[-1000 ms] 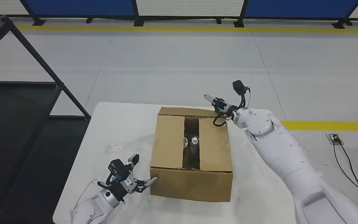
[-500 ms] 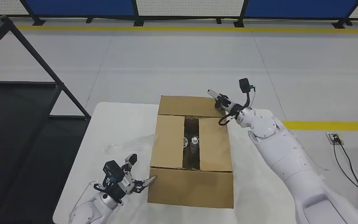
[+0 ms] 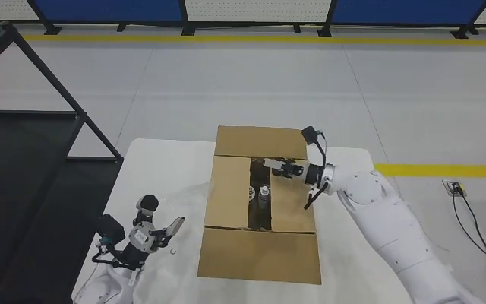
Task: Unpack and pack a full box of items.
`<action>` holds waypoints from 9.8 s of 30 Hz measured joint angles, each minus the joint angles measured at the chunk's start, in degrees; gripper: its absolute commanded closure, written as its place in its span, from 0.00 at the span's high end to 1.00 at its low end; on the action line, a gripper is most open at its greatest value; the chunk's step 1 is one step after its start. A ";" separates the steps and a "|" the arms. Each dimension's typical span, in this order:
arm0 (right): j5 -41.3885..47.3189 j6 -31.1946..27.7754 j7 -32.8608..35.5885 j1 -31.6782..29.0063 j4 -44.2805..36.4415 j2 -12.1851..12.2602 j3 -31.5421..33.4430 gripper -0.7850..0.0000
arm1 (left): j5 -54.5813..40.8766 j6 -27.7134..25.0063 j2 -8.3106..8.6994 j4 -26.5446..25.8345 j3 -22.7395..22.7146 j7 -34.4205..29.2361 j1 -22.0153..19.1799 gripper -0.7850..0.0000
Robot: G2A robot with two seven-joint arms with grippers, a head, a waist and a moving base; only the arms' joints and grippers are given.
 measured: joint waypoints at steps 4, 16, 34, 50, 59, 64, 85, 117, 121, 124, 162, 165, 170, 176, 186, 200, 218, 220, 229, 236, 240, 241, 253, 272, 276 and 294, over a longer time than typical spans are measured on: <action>-0.22 1.19 2.16 -0.75 -1.80 0.35 0.42 1.00 | -2.91 2.24 -0.19 0.17 -0.60 0.01 0.07 1.00; -1.27 2.09 2.19 -2.74 -5.36 0.06 -0.85 1.00 | -1.92 3.88 -0.33 -0.78 0.01 -1.94 0.34 1.00; 3.33 9.54 5.82 4.63 3.00 -4.79 -8.26 1.00 | -2.29 2.59 -0.54 -0.40 -1.17 -0.62 1.40 1.00; 7.38 5.67 7.55 9.38 12.26 -8.83 -10.75 1.00 | -2.58 1.68 -0.75 -0.47 -1.89 0.03 2.29 1.00; 7.19 2.87 7.94 9.79 9.84 -9.08 -9.42 1.00 | -2.29 1.41 -0.91 -0.31 -1.73 0.21 2.17 1.00; 5.71 3.93 6.27 10.17 6.17 -9.44 -9.36 1.00 | -2.51 1.21 -0.98 -0.12 -1.95 0.37 2.13 1.00; 3.96 11.70 -4.18 19.12 11.40 -21.08 -22.97 1.00 | -3.11 -2.35 -0.84 -2.19 -6.50 4.30 6.25 1.00; 1.20 -15.45 -4.56 21.25 28.80 -24.53 -18.33 1.00 | -1.50 8.09 -1.95 5.49 -3.08 -2.60 -0.54 1.00; -1.93 -16.15 -5.15 19.30 25.04 -21.76 -15.74 1.00 | -0.63 7.70 -1.93 6.76 -2.95 -3.42 -0.94 1.00; -4.63 -15.51 -5.06 17.36 21.74 -19.64 -13.73 1.00 | 0.05 7.81 -1.99 7.71 -2.54 -3.47 -1.43 1.00; -18.22 -17.96 -6.82 2.89 -2.84 -11.09 -2.13 1.00 | 1.48 7.14 -2.22 6.37 -0.81 -7.50 -1.77 1.00; -18.43 -17.20 -6.55 1.81 -4.92 -10.64 -1.29 1.00 | 1.63 7.14 -2.21 6.32 -0.86 -7.86 -1.88 1.00; -18.49 -16.34 -6.39 1.14 -6.10 -10.35 -0.69 1.00 | 1.88 7.17 -2.20 6.21 -0.86 -8.41 -1.87 1.00; -18.49 -16.37 -6.39 1.17 -6.06 -10.36 -0.71 1.00 | 1.60 6.86 -2.14 5.26 -1.46 -8.55 -1.05 1.00; -18.48 -16.37 -6.39 1.17 -6.06 -10.36 -0.71 1.00 | -0.60 6.37 -1.96 1.13 -3.95 -7.91 1.72 1.00; -18.48 -16.37 -6.39 1.17 -6.06 -10.36 -0.71 1.00 | -1.80 6.43 -1.80 -6.58 -7.29 -6.76 5.40 1.00; -17.15 -10.07 -7.89 5.59 -1.62 -14.89 -10.87 1.00 | -9.50 5.00 -1.92 -4.14 -13.43 -2.34 7.75 1.00; -17.15 -9.64 -8.53 6.94 -0.01 -15.92 -12.48 1.00 | -9.98 4.84 -1.95 -3.51 -13.83 -2.01 7.89 1.00; -17.03 -8.96 -9.71 11.54 7.64 -20.22 -17.93 1.00 | -11.37 4.01 -2.04 -1.92 -15.17 -1.71 8.11 1.00; -16.57 -9.85 -10.69 13.39 13.19 -23.10 -20.35 1.00 | -11.50 3.65 -2.12 -1.48 -15.34 -2.24 7.85 1.00; -16.68 -9.77 -11.41 14.09 16.09 -24.64 -21.39 1.00 | -11.93 2.94 -2.16 -1.03 -15.41 -2.62 7.72 1.00; -16.80 -9.74 -11.61 14.31 16.88 -25.10 -21.69 1.00 | -11.98 2.72 -2.16 -0.79 -15.40 -2.81 7.61 1.00; -16.55 -12.13 -12.72 15.43 23.37 -28.65 -22.73 1.00 | -11.41 1.39 -2.24 -0.71 -15.02 -3.95 7.10 1.00; -19.65 -23.79 -16.07 16.67 27.73 -28.99 -19.82 1.00 | -12.00 -0.63 -2.36 -7.11 -16.60 -4.11 9.99 1.00; -23.85 -25.37 -19.33 16.17 24.79 -27.18 -18.05 1.00 | -10.95 -0.59 -2.35 -10.58 -16.95 -4.76 10.46 1.00; -46.06 -12.31 -16.02 -20.82 -35.75 -9.50 14.77 1.00 | -4.21 -1.34 -2.24 -24.56 -11.98 -12.45 9.04 1.00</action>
